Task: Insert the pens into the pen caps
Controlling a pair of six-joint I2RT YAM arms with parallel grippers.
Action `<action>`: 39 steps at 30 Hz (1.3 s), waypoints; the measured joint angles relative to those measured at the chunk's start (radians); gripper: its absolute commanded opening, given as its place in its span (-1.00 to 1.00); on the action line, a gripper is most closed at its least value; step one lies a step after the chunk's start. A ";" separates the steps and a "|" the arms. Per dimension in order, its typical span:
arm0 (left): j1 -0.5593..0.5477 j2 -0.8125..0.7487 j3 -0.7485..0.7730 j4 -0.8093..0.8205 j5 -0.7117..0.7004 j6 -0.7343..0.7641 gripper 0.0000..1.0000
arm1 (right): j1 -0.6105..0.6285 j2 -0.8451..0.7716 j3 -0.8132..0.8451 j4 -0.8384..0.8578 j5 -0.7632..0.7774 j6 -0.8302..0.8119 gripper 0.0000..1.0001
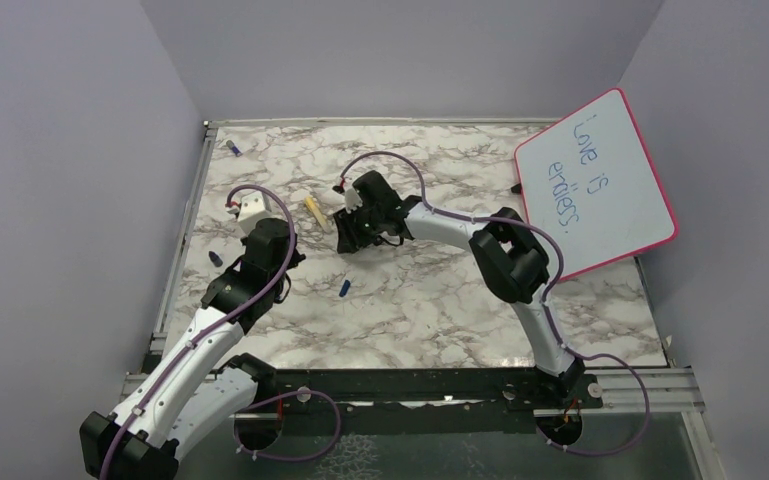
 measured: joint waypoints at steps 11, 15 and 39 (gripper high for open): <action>0.000 0.000 0.000 0.000 0.021 -0.001 -1.00 | 0.000 0.047 0.089 -0.095 -0.082 -0.045 0.01; 0.000 -0.003 0.000 0.000 0.026 -0.001 -1.00 | 0.000 0.047 0.089 -0.103 -0.086 -0.045 0.00; 0.000 -0.022 0.000 0.000 0.043 -0.014 -1.00 | 0.002 -0.154 -0.061 -0.151 0.210 0.133 0.05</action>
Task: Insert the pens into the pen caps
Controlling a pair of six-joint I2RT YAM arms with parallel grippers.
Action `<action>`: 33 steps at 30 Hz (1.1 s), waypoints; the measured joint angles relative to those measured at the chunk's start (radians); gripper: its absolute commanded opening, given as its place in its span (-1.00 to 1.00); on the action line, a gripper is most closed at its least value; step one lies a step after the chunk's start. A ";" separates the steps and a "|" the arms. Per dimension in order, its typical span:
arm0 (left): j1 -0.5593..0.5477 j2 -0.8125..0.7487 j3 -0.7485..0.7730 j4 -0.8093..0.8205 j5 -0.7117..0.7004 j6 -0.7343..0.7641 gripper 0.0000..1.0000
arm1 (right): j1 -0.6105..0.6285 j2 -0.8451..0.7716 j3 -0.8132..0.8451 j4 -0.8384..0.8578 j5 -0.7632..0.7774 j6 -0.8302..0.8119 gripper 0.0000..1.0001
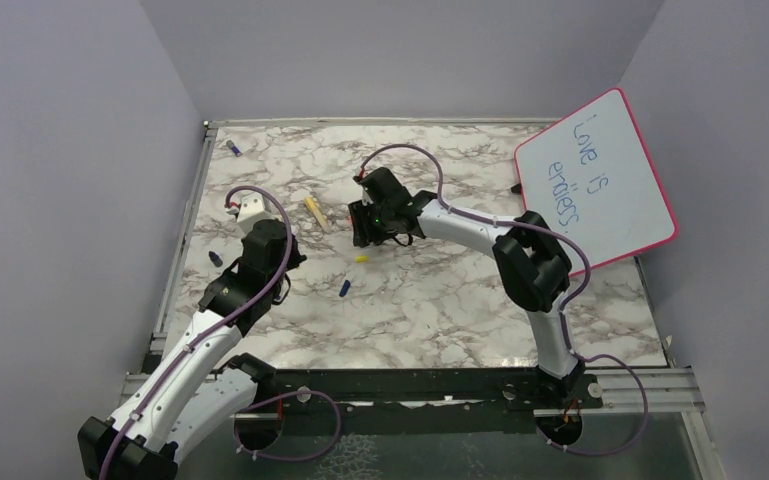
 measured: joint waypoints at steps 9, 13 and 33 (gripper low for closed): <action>0.000 0.001 0.000 0.000 0.002 -0.004 -1.00 | 0.032 0.056 0.013 -0.039 0.148 0.067 0.08; 0.000 0.001 0.000 0.000 0.002 -0.005 -1.00 | 0.056 0.080 0.041 -0.069 0.211 0.077 0.13; 0.000 0.001 -0.003 0.000 0.005 -0.007 -1.00 | 0.123 0.067 0.014 -0.142 0.366 0.053 0.17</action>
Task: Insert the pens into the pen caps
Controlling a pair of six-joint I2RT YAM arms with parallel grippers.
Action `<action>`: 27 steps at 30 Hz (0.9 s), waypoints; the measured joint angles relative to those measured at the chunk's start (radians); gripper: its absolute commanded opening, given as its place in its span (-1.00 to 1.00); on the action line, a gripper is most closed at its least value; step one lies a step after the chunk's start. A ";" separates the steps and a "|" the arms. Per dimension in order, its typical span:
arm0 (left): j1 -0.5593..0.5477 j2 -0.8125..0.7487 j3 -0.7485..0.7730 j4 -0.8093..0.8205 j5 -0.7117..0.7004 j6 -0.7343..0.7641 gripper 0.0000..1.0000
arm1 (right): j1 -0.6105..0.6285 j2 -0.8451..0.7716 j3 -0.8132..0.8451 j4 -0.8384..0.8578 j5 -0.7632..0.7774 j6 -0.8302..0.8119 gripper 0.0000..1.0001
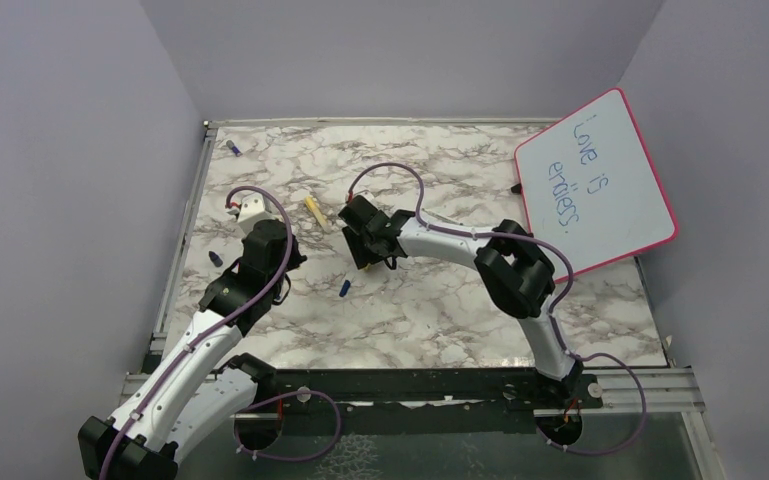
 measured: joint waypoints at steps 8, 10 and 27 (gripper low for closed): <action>0.000 -0.002 -0.003 0.000 0.013 -0.002 -1.00 | 0.004 -0.015 -0.024 0.006 -0.027 0.010 -0.34; 0.000 -0.004 -0.004 0.000 0.015 -0.003 -1.00 | 0.005 -0.019 -0.031 0.008 -0.031 0.012 -0.49; 0.000 -0.005 -0.016 0.000 0.033 -0.004 -1.00 | 0.005 -0.043 -0.073 0.044 -0.039 0.027 -0.83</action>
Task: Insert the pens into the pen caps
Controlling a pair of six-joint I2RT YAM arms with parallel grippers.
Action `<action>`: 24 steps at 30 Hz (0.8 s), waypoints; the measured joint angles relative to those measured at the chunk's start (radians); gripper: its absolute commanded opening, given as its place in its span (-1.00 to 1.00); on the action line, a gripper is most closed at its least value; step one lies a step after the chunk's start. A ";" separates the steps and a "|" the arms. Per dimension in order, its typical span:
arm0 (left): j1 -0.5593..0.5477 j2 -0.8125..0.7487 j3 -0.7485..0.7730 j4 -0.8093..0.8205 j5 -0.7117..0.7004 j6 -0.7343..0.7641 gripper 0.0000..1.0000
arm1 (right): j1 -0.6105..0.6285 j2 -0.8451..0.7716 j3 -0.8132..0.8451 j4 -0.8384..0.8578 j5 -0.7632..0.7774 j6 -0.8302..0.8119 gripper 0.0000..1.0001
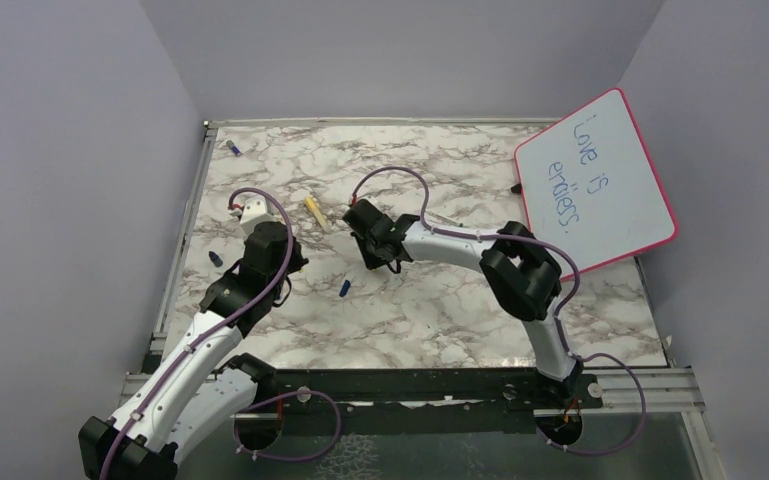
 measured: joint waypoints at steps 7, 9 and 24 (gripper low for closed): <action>0.000 0.005 0.000 0.002 0.026 0.002 -1.00 | 0.000 -0.069 -0.101 0.032 0.009 0.013 -0.83; 0.000 0.015 -0.001 0.008 0.056 0.009 -1.00 | 0.000 -0.105 -0.148 0.049 0.015 0.020 -0.83; 0.000 0.063 -0.106 0.321 0.596 0.092 -1.00 | 0.000 -0.642 -0.474 0.400 0.060 0.083 -0.82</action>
